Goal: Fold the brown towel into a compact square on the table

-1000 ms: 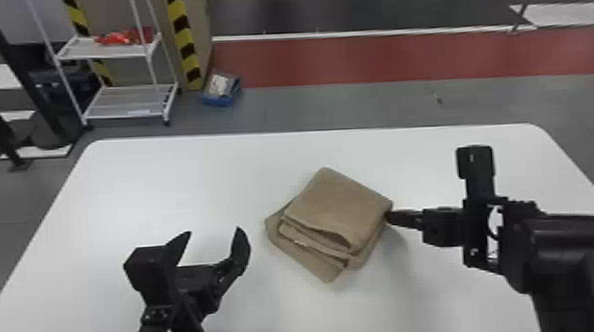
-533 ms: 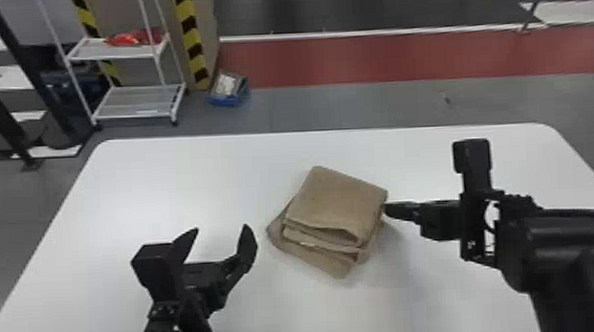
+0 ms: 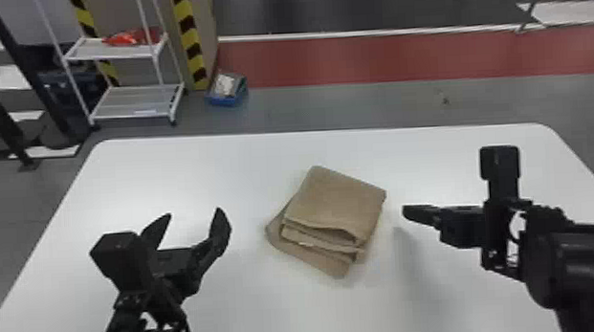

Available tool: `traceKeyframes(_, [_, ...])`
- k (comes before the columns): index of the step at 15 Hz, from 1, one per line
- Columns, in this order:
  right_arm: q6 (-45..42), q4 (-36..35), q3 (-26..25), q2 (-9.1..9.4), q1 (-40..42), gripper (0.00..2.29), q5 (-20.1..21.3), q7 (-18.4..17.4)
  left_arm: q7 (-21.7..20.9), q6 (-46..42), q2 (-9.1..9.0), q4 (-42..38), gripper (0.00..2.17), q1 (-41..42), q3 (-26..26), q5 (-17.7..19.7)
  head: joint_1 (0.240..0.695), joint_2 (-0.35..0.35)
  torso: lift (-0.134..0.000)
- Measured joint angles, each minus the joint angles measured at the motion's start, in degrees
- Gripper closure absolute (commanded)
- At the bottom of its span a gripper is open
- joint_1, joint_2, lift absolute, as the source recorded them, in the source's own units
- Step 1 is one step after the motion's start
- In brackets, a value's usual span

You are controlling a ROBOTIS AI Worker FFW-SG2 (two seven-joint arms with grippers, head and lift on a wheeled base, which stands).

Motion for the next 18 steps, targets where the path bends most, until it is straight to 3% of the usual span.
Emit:
traceKeyframes(6, [-5.9, 10.3, 2.7, 0.00, -7.3, 2.04, 1.0, -1.6, -0.8, 0.2, 0.45, 0.0, 0.08, -0.7, 0.0, 1.2, 0.695, 0.029, -0.120])
traceKeyframes(11, [-12.0, 14.4, 6.4, 0.00, -9.3, 2.04, 1.3, -1.6, -0.9, 0.2, 1.09, 0.6, 0.08, -1.3, -0.2, 2.0, 0.695, 0.061, -0.120])
traceKeyframes(14, [-14.4, 12.4, 6.5, 0.00, -7.3, 2.04, 1.7, -2.9, -0.9, 0.2, 1.22, 0.7, 0.08, -1.2, -0.2, 2.4, 0.695, 0.062, -0.120])
traceKeyframes(18, [-13.0, 2.5, 2.6, 0.00, -0.4, 2.04, 1.0, -3.3, -0.9, 0.1, 1.23, 1.8, 0.08, -1.8, -0.6, 2.4, 0.695, 0.023, -0.120])
